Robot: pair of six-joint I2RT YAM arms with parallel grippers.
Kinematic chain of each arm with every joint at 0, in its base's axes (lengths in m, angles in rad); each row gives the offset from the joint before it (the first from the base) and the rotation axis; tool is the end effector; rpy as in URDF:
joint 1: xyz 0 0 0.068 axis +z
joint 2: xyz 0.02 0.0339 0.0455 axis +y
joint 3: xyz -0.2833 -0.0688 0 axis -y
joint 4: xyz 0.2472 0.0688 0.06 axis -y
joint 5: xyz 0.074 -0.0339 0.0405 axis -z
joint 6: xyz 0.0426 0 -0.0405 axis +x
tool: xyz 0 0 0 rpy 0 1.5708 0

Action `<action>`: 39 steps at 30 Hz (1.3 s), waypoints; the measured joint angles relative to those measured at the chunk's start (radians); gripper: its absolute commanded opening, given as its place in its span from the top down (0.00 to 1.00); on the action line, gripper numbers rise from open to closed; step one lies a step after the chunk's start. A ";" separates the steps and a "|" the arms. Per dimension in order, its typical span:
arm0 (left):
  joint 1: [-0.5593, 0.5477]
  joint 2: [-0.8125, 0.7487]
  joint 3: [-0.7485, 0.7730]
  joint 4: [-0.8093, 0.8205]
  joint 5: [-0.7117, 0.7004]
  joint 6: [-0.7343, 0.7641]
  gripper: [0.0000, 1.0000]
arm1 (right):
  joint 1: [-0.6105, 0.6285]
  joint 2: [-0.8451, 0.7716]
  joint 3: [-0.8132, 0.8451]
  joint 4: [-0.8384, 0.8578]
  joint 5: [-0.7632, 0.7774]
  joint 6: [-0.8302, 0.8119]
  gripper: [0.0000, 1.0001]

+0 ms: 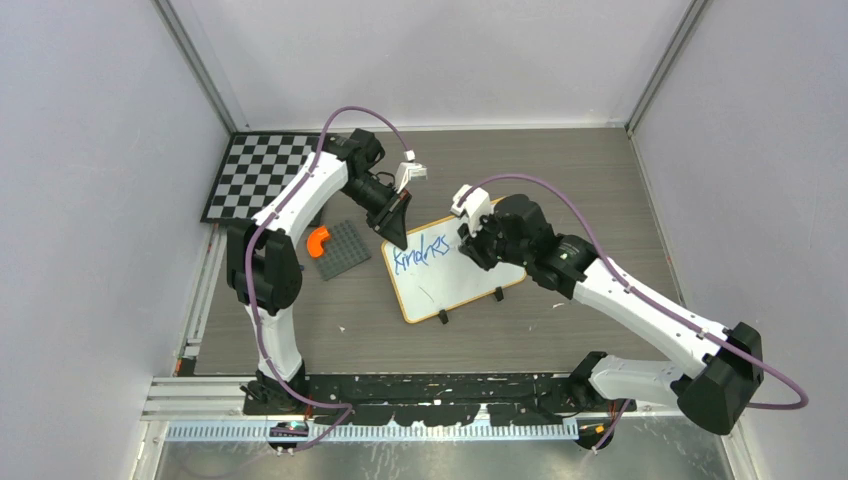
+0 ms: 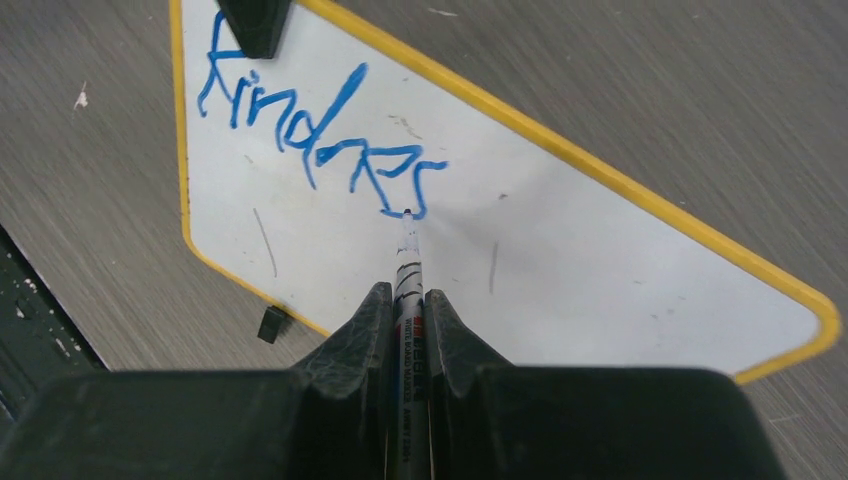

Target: Write a sentence on the whiteboard

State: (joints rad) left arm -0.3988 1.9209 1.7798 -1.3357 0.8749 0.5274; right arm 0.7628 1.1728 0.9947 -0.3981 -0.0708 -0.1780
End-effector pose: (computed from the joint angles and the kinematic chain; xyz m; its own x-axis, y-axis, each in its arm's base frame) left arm 0.3374 -0.1776 0.3034 -0.6341 0.6173 -0.4657 0.7342 0.2918 -0.6130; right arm 0.1872 0.1831 0.3264 -0.2580 -0.4909 -0.8321 -0.7903 0.6027 -0.1105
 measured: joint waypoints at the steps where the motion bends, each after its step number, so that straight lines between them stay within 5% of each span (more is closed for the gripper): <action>1: 0.000 0.000 0.000 0.000 0.000 0.000 1.00 | -0.010 -0.011 0.000 0.000 0.002 0.000 1.00; 39: 0.000 0.000 0.000 0.003 -0.002 0.000 1.00 | -0.055 0.013 0.022 0.031 0.016 0.013 1.00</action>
State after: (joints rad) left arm -0.3988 1.9205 1.7798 -1.3331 0.8726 0.5278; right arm 0.7074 1.1854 1.0168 -0.3672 -0.0551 -0.1654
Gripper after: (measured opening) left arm 0.079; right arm 0.178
